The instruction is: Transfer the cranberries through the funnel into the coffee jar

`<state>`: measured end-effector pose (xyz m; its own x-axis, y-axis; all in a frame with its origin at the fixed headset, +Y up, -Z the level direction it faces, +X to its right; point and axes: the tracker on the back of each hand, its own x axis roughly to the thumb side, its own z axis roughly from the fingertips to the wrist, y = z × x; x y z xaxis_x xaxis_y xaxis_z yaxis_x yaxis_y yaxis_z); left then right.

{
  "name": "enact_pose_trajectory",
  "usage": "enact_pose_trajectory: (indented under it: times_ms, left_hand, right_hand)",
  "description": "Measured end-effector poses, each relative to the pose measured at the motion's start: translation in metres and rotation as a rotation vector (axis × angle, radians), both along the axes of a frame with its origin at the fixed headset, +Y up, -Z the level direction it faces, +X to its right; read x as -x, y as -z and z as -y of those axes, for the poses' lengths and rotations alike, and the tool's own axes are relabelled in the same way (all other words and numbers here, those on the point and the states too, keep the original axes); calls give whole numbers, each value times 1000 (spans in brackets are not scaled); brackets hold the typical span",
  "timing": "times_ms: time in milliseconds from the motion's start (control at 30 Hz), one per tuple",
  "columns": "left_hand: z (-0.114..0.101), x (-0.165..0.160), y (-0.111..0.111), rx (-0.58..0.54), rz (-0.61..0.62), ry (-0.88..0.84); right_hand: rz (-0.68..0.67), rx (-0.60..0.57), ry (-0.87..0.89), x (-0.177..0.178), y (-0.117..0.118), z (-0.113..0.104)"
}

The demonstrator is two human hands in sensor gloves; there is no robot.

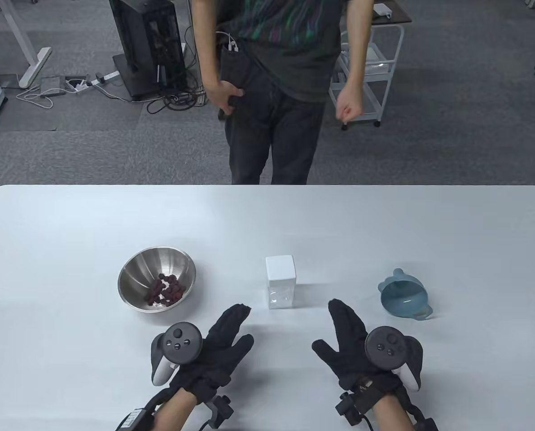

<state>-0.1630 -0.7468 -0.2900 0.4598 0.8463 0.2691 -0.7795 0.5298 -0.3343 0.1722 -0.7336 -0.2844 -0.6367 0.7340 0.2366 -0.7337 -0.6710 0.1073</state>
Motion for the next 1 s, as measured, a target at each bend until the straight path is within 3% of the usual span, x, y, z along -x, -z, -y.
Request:
enact_pose_trajectory:
  times_ms: [500, 700, 1000]
  left_hand:
    - [-5, -7, 8, -23, -25, 62]
    - [-13, -18, 37, -2, -53, 161]
    - [-2, -40, 95, 139, -65, 196]
  right_hand:
    - [4, -5, 3, -1, 0, -1]
    - [-5, -4, 4, 0, 0, -1]
    - [-6, -5, 6, 0, 0, -1]
